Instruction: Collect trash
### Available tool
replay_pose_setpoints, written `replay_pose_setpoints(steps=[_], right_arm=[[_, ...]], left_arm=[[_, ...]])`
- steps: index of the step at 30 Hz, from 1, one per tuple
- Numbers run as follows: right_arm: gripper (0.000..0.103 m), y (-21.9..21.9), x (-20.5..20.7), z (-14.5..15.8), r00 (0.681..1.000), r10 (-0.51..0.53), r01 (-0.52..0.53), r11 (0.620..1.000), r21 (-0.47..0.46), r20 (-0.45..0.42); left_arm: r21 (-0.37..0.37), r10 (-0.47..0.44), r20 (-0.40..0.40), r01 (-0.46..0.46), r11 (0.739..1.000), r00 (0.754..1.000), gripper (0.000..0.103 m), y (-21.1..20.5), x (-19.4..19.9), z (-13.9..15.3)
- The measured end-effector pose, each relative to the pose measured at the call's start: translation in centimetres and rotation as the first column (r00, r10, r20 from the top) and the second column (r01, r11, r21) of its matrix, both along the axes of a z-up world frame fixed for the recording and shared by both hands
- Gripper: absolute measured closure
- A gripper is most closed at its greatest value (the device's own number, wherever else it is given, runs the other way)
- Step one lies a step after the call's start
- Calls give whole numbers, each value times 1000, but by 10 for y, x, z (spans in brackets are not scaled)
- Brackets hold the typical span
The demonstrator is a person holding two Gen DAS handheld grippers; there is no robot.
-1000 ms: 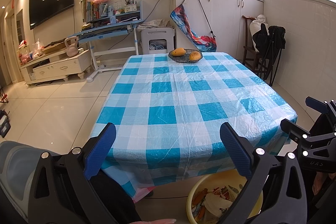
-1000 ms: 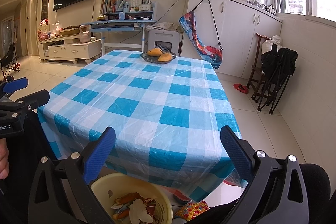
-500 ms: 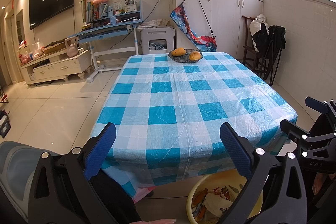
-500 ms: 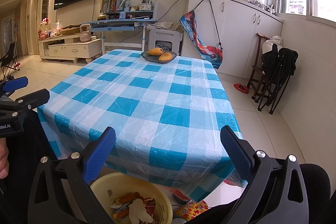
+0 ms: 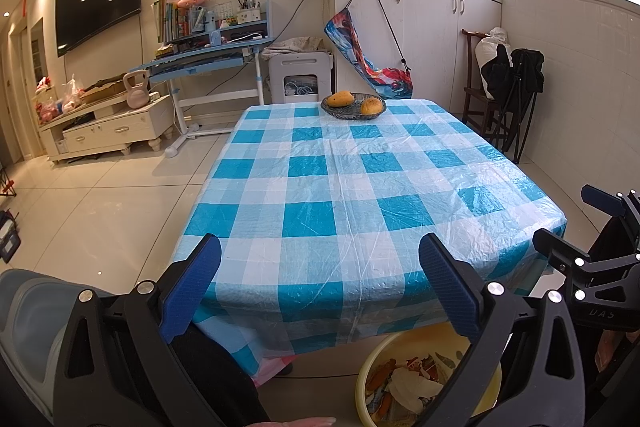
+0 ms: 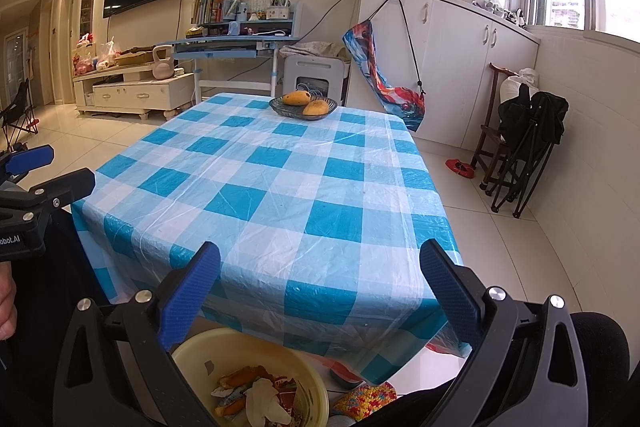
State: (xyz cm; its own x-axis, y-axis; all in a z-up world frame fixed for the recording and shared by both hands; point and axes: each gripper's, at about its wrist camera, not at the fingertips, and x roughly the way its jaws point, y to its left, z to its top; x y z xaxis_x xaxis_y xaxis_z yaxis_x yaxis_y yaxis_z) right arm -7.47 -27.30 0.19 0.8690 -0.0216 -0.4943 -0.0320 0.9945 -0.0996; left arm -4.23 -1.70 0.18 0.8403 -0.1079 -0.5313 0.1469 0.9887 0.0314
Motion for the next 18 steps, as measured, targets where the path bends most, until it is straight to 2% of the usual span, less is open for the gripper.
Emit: replay_pose_setpoints(steps=[18], right_arm=[[7,5,-3,-5,1000,12,-12,1000,-23,-5]], left_arm=[[-2,5,-2,-5,1000,1000,7,3,-1,-3]])
